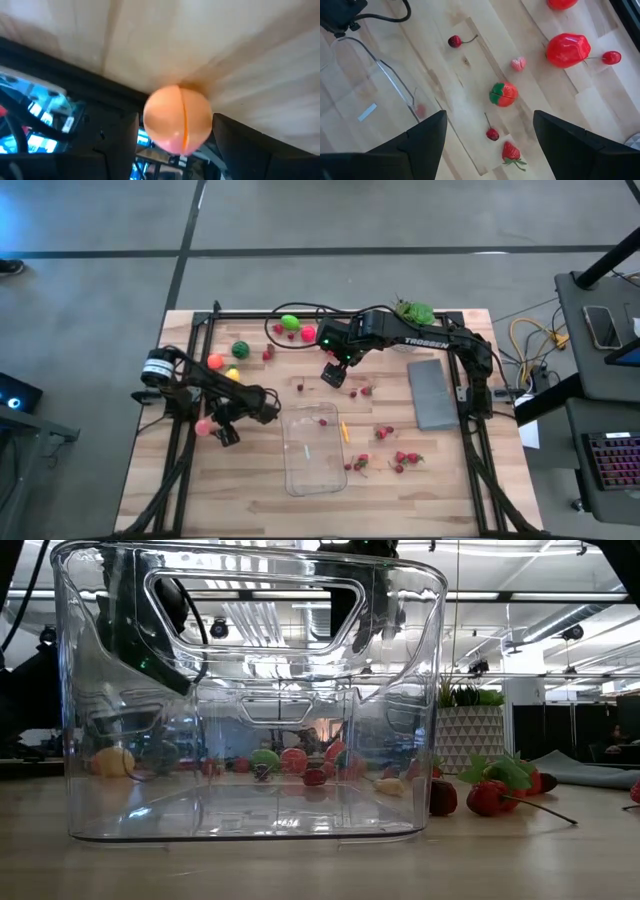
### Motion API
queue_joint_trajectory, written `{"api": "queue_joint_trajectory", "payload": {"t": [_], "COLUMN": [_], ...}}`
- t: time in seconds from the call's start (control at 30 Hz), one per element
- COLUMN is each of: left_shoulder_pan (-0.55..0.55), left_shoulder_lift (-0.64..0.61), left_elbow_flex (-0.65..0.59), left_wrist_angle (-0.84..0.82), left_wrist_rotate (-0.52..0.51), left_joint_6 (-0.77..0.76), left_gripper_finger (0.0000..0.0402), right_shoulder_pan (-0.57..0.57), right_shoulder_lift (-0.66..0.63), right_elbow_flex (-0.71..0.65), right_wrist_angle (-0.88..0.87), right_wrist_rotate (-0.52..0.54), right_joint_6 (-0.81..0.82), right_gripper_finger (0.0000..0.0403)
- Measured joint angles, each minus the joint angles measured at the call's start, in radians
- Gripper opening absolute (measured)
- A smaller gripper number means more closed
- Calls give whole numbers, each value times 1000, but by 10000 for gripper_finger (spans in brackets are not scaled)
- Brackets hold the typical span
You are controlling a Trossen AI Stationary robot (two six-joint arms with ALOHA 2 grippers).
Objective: Pick and placing Produce into tupperware
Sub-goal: Put the light orange peach into the transparent bin
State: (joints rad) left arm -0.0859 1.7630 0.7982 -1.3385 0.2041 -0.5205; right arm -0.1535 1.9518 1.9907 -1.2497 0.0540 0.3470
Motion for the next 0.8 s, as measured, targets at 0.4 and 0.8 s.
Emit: {"api": "queue_joint_trajectory", "payload": {"t": [0.4, 0.8], "left_shoulder_pan": [-57, -81], "left_shoulder_lift": [-16, -16], "left_elbow_flex": [-8, -16], "left_wrist_angle": [17, 55], "left_wrist_rotate": [92, 57], "left_joint_6": [-20, -22], "left_gripper_finger": [240, 240], "right_shoulder_pan": [0, 0], "right_shoulder_lift": [0, 0], "right_elbow_flex": [-6, -13], "right_wrist_angle": [10, 20], "right_wrist_rotate": [2, 2], "right_joint_6": [-20, -35], "right_gripper_finger": [288, 288]}}
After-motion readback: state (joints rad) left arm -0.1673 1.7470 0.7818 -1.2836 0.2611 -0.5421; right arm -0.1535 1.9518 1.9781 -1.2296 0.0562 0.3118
